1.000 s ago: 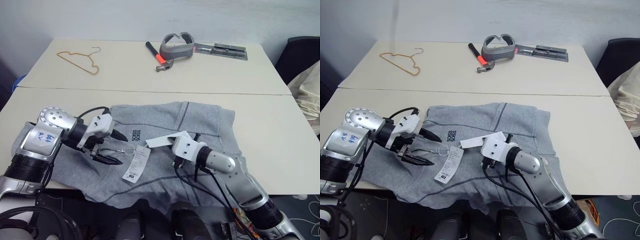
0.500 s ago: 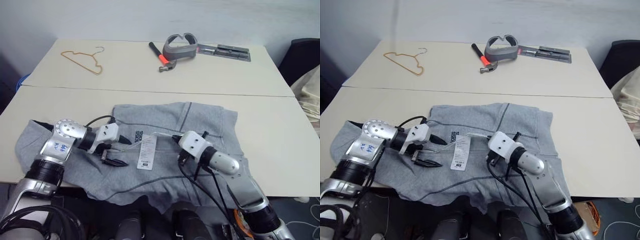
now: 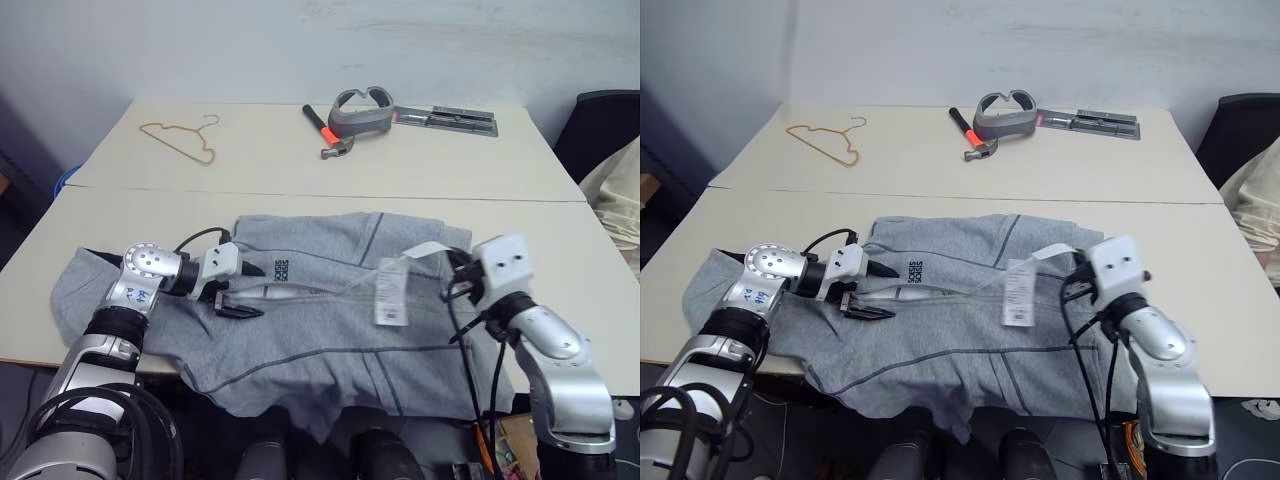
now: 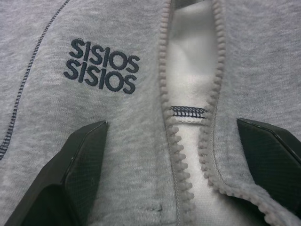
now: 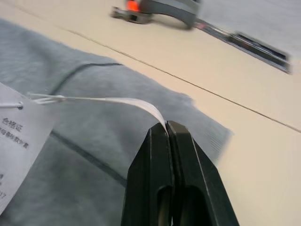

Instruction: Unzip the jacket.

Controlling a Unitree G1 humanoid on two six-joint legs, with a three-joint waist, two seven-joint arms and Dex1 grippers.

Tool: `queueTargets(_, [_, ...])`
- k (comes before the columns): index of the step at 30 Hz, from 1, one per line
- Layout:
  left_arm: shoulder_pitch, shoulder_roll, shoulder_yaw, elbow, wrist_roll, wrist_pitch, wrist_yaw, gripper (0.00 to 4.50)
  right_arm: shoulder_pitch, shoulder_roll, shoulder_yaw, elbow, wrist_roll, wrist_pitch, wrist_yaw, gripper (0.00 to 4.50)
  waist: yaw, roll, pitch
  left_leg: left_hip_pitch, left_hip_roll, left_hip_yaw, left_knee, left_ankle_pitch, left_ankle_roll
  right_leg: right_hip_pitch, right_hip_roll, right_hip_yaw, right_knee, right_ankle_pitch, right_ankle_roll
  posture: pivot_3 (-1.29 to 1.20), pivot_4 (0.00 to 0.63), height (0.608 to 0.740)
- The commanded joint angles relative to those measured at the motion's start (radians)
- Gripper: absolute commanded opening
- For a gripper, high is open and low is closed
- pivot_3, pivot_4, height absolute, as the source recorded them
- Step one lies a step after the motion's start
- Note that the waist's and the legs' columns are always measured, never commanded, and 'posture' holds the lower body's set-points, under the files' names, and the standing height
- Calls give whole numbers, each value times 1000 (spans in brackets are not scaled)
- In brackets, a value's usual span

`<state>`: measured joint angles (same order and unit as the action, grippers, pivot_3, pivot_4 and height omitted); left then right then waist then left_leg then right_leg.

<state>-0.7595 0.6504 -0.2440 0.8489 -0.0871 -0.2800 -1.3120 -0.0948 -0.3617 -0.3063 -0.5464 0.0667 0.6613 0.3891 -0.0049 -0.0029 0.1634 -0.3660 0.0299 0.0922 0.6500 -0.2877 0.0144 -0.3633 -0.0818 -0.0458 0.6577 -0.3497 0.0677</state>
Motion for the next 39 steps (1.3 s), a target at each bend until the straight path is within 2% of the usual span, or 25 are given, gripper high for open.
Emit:
queueTargets(1, [32,20,-21,87,112,2,94,4500,-43,-70,-292,86,78,18,-54,8,1,0,0,0,0,0,0,0,0,0,0,0,0,0,0,0,150,740])
queueTargets(4, [34,22,-19,79,108,1,95,4500,-83,-154,-454,220,148,11,-49,8,1,1,0,0,0,0,-1,0,0,1,0,0,-1,0,0,0,150,740])
queueTargets(9, [27,25,-14,87,107,-4,94,4500,-133,-274,-561,382,226,9,-27,8,-4,7,-3,2,0,0,-4,1,1,1,1,0,-2,-1,-1,0,150,740])
queueTargets(12, [25,29,-9,90,111,-8,93,4500,-177,-356,-595,518,251,-30,-26,8,-9,11,-1,1,0,1,-4,1,1,1,0,1,-3,0,-1,0,150,740])
queueTargets(17, [29,33,-1,92,111,-13,100,4500,-283,-418,-608,640,312,-58,-48,8,-10,12,-1,-1,0,1,-5,1,0,-3,1,0,-3,0,-1,0,150,740])
queueTargets(19, [34,37,4,84,108,-13,101,4500,-277,-441,-570,661,301,-89,-24,8,-9,12,-1,-2,0,1,-5,2,0,-3,1,0,-3,0,-1,0,150,740])
queueTargets(22, [42,33,39,34,59,44,74,4500,-173,-470,-388,609,252,-108,96,8,-10,12,-1,-3,0,1,-6,2,0,-4,1,0,-3,0,-1,0,150,740])
queueTargets(25, [48,28,83,-49,-7,164,15,4500,-123,-477,-251,554,274,-126,216,8,-21,10,0,-3,1,1,-6,2,0,-5,1,0,-3,0,-1,0,150,740])
queueTargets(28, [63,41,127,-174,-91,328,-57,4500,-112,-495,-166,522,309,-111,318,8,-26,8,3,-6,1,1,-6,2,0,-8,2,1,-2,0,-1,0,150,740])
queueTargets(31, [117,123,166,-406,-205,534,-165,4500,-97,-569,-97,481,327,-90,452,941,-30,1,13,-12,1,1,-6,2,-2,-14,2,1,-2,-1,-1,0,150,740])
queueTargets(34, [159,232,208,-578,-296,689,-243,4500,-71,-659,-132,479,377,-61,573,2002,-24,-3,15,-25,2,0,-3,5,-6,-23,3,-1,-4,-1,0,0,150,740])
queueTargets(39, [163,451,354,-662,-392,844,-249,4500,91,-852,-374,555,435,-3,878,3708,-11,-5,17,-36,1,-1,-2,4,-4,-30,2,-3,-7,0,1,0,150,740])
